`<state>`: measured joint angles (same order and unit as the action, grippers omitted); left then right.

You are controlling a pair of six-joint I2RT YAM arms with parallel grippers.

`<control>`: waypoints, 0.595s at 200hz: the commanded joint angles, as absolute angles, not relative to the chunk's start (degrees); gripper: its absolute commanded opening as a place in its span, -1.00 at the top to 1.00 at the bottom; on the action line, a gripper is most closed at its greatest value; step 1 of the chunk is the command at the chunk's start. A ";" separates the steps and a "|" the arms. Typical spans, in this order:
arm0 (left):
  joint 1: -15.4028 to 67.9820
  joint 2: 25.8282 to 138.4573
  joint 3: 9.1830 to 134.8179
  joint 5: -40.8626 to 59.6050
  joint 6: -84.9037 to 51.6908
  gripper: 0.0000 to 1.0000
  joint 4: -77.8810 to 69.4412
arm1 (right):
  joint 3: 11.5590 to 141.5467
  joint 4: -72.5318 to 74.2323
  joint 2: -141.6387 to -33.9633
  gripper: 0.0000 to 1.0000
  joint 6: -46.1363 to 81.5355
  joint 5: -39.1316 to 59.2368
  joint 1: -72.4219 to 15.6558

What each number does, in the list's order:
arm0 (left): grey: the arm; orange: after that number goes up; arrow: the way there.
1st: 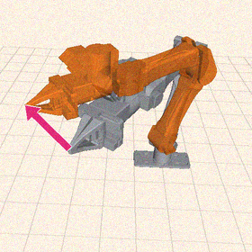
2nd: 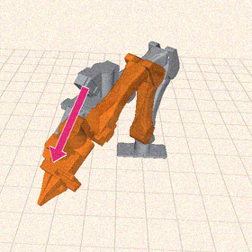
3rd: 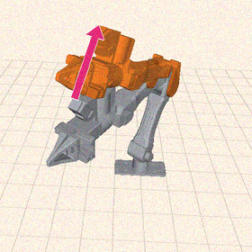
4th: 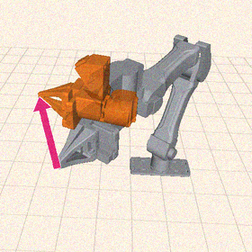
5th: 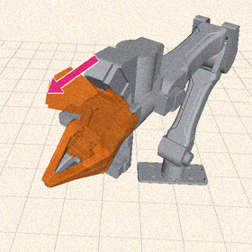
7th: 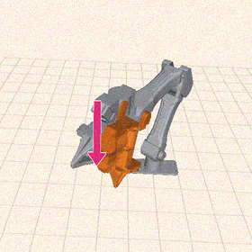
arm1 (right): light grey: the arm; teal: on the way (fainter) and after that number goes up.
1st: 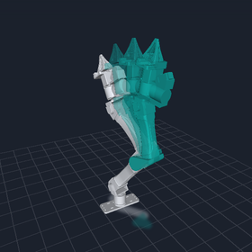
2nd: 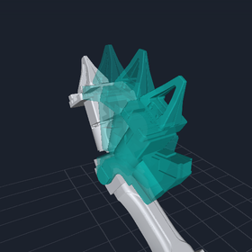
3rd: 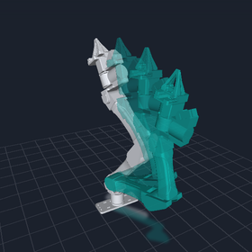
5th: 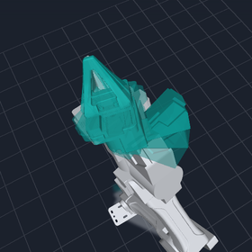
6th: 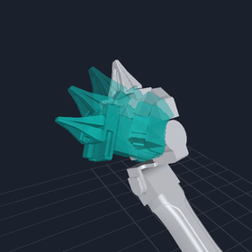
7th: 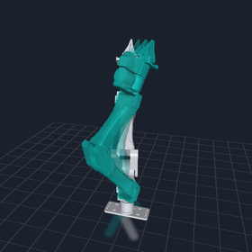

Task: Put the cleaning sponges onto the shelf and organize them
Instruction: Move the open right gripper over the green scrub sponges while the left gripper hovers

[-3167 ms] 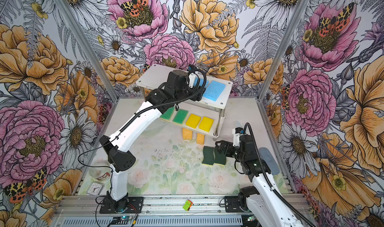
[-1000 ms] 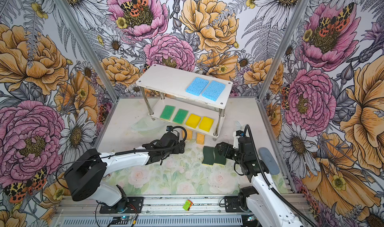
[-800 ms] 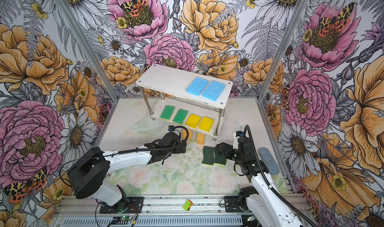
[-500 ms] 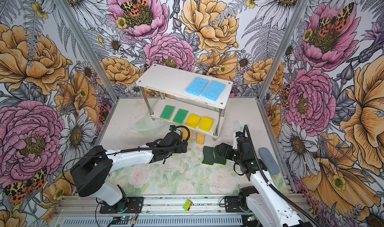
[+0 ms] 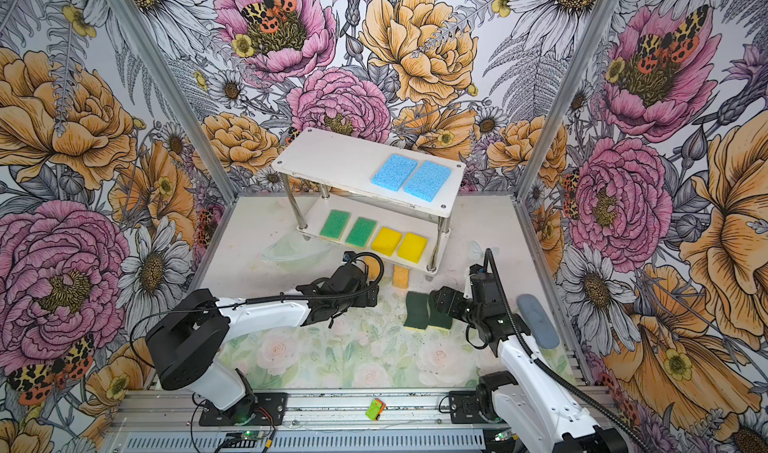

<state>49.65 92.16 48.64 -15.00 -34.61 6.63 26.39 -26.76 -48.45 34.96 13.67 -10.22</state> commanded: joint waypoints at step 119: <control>48.78 87.77 44.82 -14.50 -34.19 -0.97 6.18 | 26.31 -16.73 -59.94 -0.88 37.31 10.46 -18.65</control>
